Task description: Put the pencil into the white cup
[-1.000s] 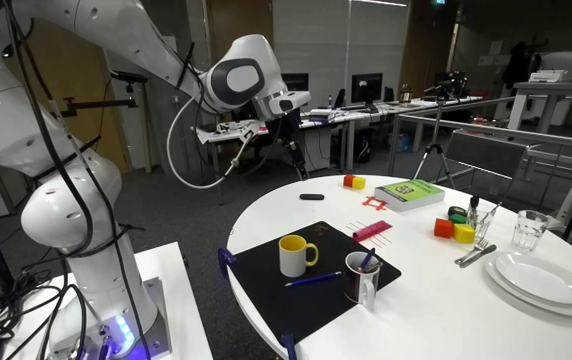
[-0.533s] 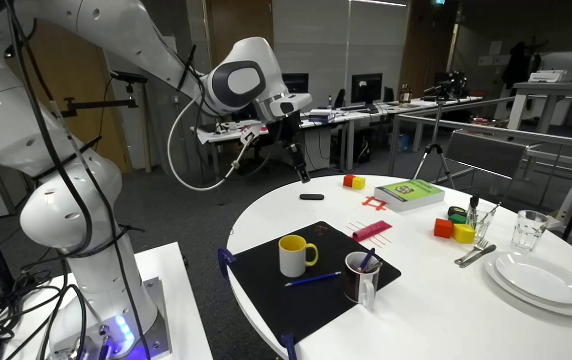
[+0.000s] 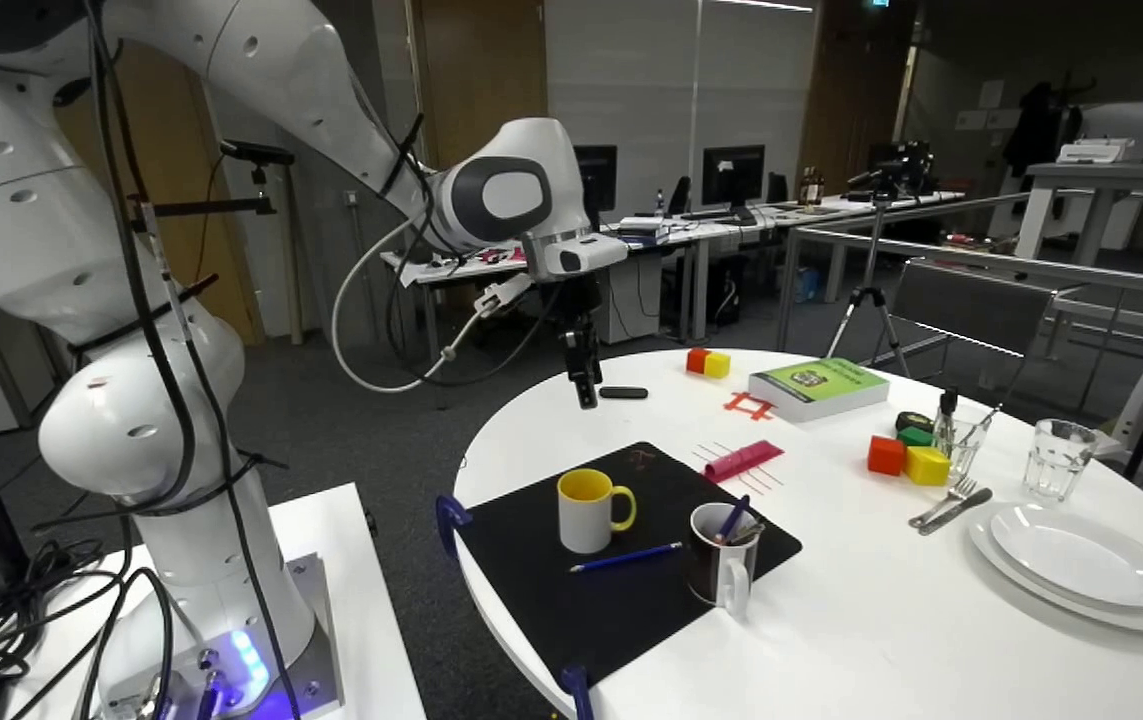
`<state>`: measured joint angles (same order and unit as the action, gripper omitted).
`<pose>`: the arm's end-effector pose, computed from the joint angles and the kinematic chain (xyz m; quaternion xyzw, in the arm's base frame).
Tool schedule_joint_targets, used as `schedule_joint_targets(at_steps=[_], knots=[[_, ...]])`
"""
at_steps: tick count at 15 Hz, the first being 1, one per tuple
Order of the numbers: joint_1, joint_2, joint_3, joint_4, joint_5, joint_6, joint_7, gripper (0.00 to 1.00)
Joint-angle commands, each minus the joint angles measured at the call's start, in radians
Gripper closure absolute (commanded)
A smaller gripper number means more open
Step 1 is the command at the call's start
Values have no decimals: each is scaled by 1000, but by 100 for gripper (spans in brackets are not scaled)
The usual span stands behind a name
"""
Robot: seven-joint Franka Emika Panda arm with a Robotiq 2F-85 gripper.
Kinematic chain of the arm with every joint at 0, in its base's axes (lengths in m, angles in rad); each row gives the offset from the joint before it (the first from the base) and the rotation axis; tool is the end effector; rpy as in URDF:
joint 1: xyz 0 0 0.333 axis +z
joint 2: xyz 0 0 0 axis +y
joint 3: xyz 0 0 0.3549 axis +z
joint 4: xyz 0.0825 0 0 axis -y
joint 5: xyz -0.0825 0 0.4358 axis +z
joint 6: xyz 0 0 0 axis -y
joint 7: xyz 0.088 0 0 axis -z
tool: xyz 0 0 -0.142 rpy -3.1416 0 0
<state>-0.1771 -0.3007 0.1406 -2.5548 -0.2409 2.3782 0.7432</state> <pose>0.4686 -0.0274 0.3550 0.9452 -0.3021 0.0922 0.0821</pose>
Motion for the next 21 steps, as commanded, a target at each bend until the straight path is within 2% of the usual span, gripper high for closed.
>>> schedule_joint_targets(at_steps=[1,4,5,10,15,21], knots=[[-17,129,-20,63,-37,-2,130,0],[-7,196,-70,72,-73,95,167,0],[21,152,-74,42,-41,52,137,0],[38,164,-90,41,-25,65,125,0],[39,170,-103,7,-40,153,170,0],[33,218,-141,-40,-43,331,183,0]])
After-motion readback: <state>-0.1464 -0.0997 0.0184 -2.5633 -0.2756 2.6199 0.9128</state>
